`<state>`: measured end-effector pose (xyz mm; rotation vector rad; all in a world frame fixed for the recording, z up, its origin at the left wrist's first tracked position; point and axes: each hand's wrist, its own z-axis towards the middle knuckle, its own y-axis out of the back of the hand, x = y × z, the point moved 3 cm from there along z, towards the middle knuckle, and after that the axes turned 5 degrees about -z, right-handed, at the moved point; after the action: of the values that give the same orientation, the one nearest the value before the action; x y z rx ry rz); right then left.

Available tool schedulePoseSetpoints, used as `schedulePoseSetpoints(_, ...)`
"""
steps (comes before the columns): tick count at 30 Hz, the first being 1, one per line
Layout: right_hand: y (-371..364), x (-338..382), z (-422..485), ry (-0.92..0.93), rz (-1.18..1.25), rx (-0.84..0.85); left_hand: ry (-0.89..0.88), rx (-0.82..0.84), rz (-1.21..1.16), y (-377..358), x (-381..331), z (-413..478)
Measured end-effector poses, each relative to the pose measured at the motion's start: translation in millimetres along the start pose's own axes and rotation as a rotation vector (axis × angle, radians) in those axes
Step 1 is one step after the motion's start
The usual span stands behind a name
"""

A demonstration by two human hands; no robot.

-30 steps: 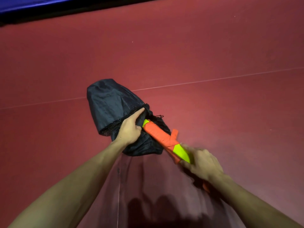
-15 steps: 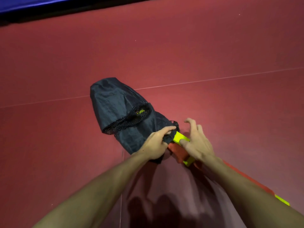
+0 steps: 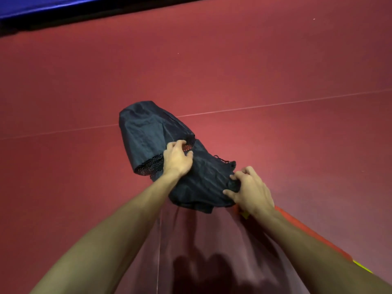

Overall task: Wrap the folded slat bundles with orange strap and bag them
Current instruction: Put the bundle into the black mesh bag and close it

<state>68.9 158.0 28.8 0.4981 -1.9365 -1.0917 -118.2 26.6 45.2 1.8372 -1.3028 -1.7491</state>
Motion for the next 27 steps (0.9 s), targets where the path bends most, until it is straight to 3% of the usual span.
schedulePoseSetpoints(7, -4.3, -7.2, -8.4, 0.004, 0.004, -0.056, 0.048, 0.075, -0.110, -3.9, 1.2, 7.2)
schedulePoseSetpoints(11, -3.7, -5.6, -10.7, -0.006, 0.011, -0.058, 0.103, 0.029, -0.056, -10.5, 5.5, 5.7)
schedulePoseSetpoints(17, -8.2, 2.7, -3.7, 0.013, -0.076, 0.006, -0.012, -0.118, 0.212, -16.4, -5.0, -4.2)
schedulePoseSetpoints(23, -9.7, 12.0, 6.5, 0.043, -0.052, -0.044, -0.129, -0.023, 0.065, -23.7, -8.0, -3.0)
schedulePoseSetpoints(27, -13.5, 8.3, 11.2, 0.064, -0.045, -0.069, -0.228, -0.051, 0.030, -30.6, -2.8, -5.5)
